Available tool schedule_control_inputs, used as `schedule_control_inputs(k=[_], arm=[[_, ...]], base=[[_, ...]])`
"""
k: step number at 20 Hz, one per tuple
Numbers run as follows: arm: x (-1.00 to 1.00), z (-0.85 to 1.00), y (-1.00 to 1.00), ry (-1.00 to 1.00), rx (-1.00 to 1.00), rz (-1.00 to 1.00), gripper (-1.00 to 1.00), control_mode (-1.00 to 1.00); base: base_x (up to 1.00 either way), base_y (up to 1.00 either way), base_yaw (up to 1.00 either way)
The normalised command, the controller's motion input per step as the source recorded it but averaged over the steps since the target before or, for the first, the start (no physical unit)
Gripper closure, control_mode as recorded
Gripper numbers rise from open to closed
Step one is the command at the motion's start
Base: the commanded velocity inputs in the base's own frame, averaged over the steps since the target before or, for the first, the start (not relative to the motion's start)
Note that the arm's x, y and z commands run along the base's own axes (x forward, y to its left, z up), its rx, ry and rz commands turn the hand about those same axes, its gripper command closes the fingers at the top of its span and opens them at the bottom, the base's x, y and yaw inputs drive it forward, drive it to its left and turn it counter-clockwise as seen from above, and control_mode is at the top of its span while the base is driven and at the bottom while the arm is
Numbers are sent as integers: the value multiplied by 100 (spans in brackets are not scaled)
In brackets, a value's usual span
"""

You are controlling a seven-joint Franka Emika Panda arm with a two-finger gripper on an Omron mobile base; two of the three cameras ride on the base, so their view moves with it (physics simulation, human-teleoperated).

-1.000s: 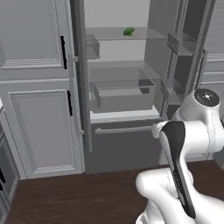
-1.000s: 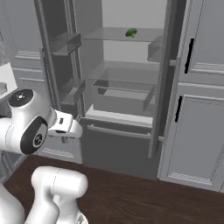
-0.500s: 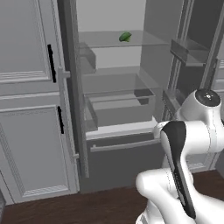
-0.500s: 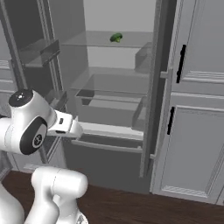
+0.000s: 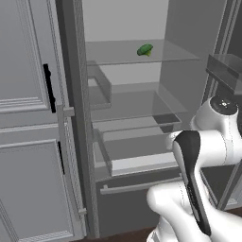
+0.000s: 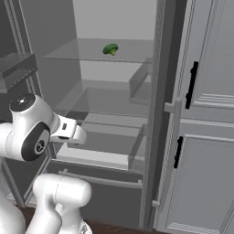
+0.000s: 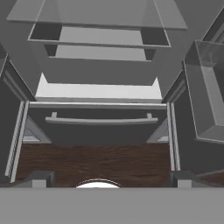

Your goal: Place one broccoli and one fish in each tupperware on the nearby counter, to pack two identical lunches.

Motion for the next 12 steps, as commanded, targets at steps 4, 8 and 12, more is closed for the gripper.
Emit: schedule_control_inputs(k=[4, 8, 12], arm=[[6, 0, -10, -6, 3, 0, -100, -100], [11, 13, -5, -34, 1, 0, -100, -100], [55, 35, 0, -34, 0, 0, -100, -100]], base=[[16, -13, 0], [0, 0, 0], [0, 0, 0]])
